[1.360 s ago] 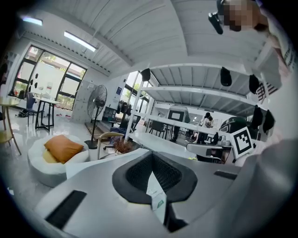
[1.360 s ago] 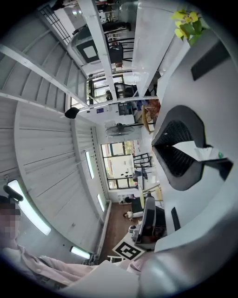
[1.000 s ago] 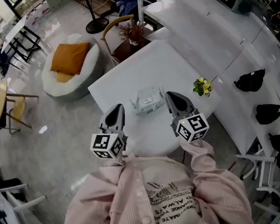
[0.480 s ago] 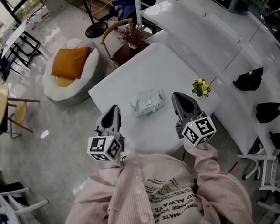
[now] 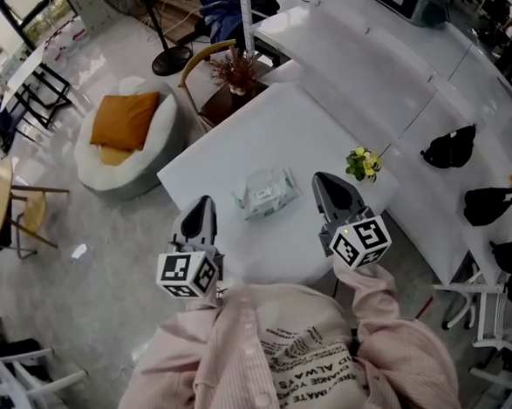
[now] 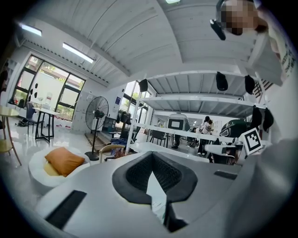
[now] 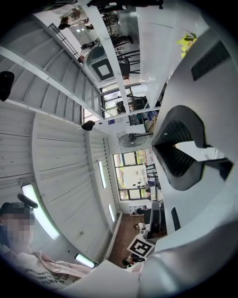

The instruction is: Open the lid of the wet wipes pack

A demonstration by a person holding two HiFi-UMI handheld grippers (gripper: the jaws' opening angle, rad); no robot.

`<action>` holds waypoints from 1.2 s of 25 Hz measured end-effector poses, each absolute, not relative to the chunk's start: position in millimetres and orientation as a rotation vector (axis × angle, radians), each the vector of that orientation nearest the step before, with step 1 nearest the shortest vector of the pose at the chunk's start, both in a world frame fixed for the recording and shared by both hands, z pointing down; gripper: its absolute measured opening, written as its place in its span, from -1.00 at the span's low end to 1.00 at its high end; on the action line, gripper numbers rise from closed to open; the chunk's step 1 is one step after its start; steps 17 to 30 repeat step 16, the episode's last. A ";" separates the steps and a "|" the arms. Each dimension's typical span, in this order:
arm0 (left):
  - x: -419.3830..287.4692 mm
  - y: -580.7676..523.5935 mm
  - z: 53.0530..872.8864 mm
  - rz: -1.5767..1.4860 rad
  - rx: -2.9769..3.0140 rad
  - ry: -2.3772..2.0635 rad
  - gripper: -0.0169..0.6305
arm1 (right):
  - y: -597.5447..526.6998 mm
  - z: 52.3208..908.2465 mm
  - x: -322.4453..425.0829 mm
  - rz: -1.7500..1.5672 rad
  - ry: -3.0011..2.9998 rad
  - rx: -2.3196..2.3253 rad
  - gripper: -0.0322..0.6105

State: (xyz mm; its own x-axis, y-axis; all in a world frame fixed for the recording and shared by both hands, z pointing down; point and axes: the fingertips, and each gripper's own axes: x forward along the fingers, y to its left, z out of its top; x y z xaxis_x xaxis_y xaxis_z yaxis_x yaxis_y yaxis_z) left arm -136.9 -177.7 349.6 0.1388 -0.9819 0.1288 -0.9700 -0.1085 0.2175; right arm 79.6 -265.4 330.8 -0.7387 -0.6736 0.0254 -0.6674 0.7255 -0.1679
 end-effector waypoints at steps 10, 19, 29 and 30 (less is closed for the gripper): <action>-136.3 -177.8 350.1 -0.049 2.175 -1.917 -0.95 | -266.9 333.0 83.6 -0.226 2.894 -1.149 -0.90; -133.9 -180.1 352.7 -0.041 2.173 -1.913 -0.95 | -268.5 335.2 86.8 -0.221 2.898 -1.159 -0.90; -133.9 -180.1 352.7 -0.041 2.173 -1.913 -0.95 | -268.5 335.2 86.8 -0.221 2.898 -1.159 -0.90; -133.9 -180.1 352.7 -0.041 2.173 -1.913 -0.95 | -268.5 335.2 86.8 -0.221 2.898 -1.159 -0.90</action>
